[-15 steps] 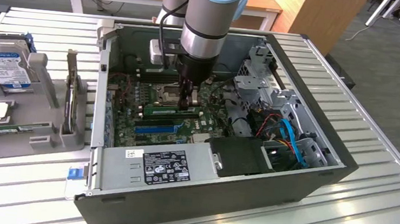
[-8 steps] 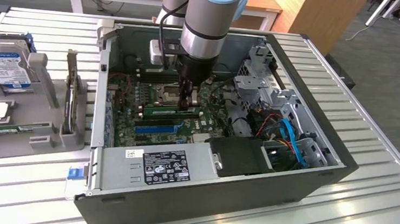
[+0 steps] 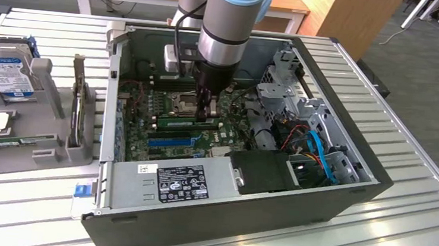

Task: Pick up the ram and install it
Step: 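Insert the ram into the slot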

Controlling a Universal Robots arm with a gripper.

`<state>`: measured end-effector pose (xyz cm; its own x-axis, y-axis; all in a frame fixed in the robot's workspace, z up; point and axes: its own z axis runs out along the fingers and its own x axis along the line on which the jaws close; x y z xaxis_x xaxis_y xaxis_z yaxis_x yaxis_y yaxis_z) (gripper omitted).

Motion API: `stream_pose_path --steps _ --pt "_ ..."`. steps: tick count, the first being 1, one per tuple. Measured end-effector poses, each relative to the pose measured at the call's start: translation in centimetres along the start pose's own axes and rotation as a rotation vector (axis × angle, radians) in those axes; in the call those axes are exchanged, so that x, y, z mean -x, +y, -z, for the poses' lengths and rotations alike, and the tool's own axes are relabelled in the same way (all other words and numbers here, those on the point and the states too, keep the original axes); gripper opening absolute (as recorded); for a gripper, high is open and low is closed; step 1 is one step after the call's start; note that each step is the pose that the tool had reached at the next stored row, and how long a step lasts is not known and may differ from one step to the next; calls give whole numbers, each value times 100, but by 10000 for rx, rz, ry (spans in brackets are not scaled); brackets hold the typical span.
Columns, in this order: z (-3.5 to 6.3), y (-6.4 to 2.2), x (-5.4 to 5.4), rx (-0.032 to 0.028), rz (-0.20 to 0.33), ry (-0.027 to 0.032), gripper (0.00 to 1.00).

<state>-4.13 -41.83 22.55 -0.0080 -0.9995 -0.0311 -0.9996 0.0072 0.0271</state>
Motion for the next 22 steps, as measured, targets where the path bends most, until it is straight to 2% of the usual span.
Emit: stream_pose_path --steps 17,18,19,20,21,22 --pt "-33 -1 -1 0 0 -1 11" --pt "-33 -1 -1 0 0 0 13" --pt "-33 -1 -1 0 0 -1 18" --pt "-33 -1 -1 0 0 0 18" --pt "-33 -1 -1 0 0 0 25" --pt "-33 -1 -1 0 0 0 25"
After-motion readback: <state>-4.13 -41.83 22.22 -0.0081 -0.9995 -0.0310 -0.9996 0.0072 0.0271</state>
